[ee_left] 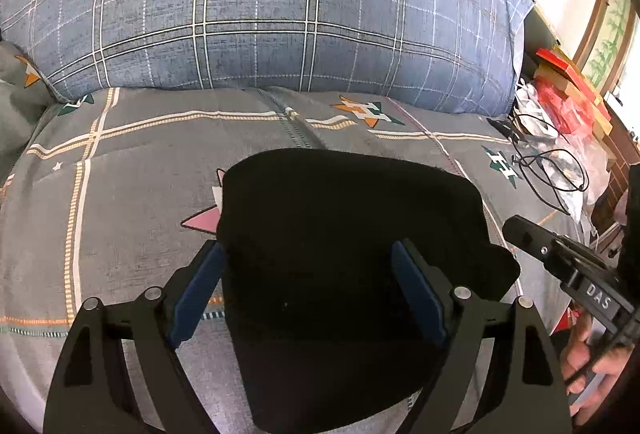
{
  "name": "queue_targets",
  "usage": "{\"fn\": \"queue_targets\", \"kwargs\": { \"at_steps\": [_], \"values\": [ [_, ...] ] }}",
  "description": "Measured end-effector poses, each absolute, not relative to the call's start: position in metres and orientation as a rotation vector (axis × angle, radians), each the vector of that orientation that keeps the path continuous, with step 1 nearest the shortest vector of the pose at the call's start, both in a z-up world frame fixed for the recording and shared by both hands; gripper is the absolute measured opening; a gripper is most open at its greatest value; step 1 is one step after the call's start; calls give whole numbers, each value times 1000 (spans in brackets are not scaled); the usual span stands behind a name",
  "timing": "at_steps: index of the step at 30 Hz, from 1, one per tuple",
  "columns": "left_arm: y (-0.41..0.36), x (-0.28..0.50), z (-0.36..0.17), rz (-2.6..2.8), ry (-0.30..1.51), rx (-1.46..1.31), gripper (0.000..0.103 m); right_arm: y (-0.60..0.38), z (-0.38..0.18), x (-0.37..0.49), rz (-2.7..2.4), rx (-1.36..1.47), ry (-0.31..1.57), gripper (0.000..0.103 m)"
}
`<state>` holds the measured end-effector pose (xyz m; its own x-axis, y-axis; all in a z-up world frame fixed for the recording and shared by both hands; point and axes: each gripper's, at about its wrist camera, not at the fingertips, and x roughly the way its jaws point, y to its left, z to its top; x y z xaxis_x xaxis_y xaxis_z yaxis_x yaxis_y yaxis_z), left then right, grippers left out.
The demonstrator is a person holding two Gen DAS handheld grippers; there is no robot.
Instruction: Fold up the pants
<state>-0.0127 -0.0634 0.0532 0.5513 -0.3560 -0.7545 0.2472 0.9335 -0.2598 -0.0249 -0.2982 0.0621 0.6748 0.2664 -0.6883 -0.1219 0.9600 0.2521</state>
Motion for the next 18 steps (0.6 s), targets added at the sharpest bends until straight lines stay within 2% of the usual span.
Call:
{"fn": "queue_targets", "kwargs": {
  "at_steps": [12, 18],
  "values": [
    [-71, -13, 43, -342, 928, -91, 86, -292, 37, -26, 226, 182, 847, 13],
    [-73, -12, 40, -335, 924, -94, 90, -295, 34, -26, 230, 201, 845, 14]
  ]
}}
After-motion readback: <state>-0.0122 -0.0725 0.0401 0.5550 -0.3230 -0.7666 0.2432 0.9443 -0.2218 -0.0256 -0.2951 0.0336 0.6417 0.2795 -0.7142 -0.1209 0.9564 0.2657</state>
